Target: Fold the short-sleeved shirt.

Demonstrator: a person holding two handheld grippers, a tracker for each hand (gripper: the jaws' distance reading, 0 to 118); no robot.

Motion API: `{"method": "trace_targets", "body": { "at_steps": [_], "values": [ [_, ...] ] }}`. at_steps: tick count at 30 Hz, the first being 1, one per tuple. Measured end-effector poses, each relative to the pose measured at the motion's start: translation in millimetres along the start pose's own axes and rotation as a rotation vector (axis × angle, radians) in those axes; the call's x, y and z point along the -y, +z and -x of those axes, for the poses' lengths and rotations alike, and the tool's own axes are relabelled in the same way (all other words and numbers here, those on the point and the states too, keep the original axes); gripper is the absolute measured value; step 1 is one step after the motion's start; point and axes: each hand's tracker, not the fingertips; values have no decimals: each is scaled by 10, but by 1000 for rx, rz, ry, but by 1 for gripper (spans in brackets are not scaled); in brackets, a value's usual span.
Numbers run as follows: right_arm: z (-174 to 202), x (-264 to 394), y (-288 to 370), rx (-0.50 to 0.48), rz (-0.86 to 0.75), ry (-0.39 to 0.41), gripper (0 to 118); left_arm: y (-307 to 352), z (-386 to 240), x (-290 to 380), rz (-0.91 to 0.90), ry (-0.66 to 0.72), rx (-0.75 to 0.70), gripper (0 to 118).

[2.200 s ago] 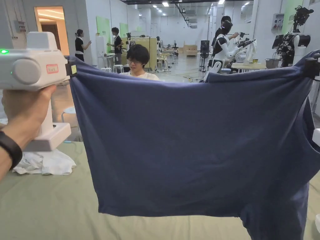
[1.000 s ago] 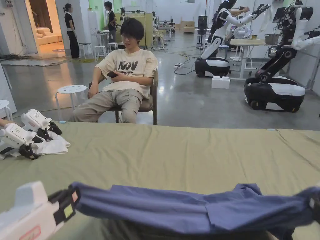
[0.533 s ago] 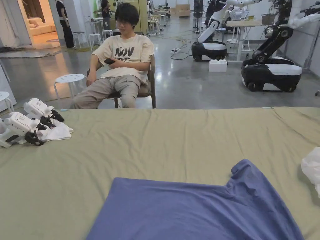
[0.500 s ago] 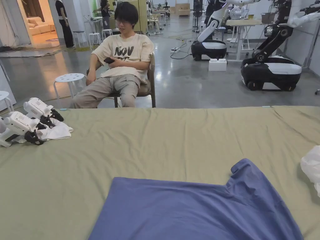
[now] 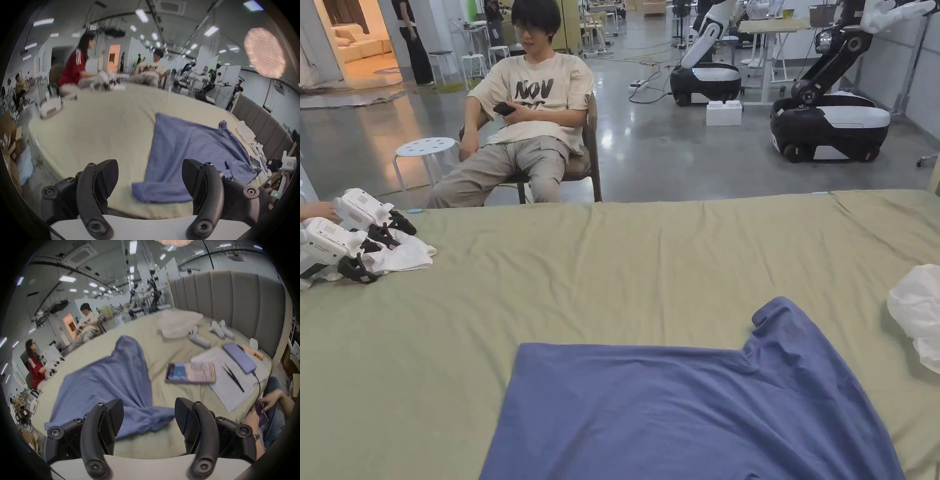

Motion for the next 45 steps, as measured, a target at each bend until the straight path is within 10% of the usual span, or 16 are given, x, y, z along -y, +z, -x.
{"method": "trace_targets", "body": {
  "at_steps": [11,15,18,32,37,45],
  "values": [
    [710,-166,780,-85,-327,288,60,718,-684,-235,-364,-203,37,80],
    [823,-129,806,-87,-356,318,13,835,-738,-276,-387,-230,98,29],
    [870,-111,789,-72,-343,345,3,853,-732,-290,-374,-197,118,0],
    [877,-107,726,-73,-292,336,0,543,-393,-225,-133,-198,86,0],
    [799,-50,692,-74,-250,292,0,-114,63,61,167,-98,49,65],
    [738,-15,653,-59,-189,262,0,-952,348,304,456,-5,38,63]
  ]
}}
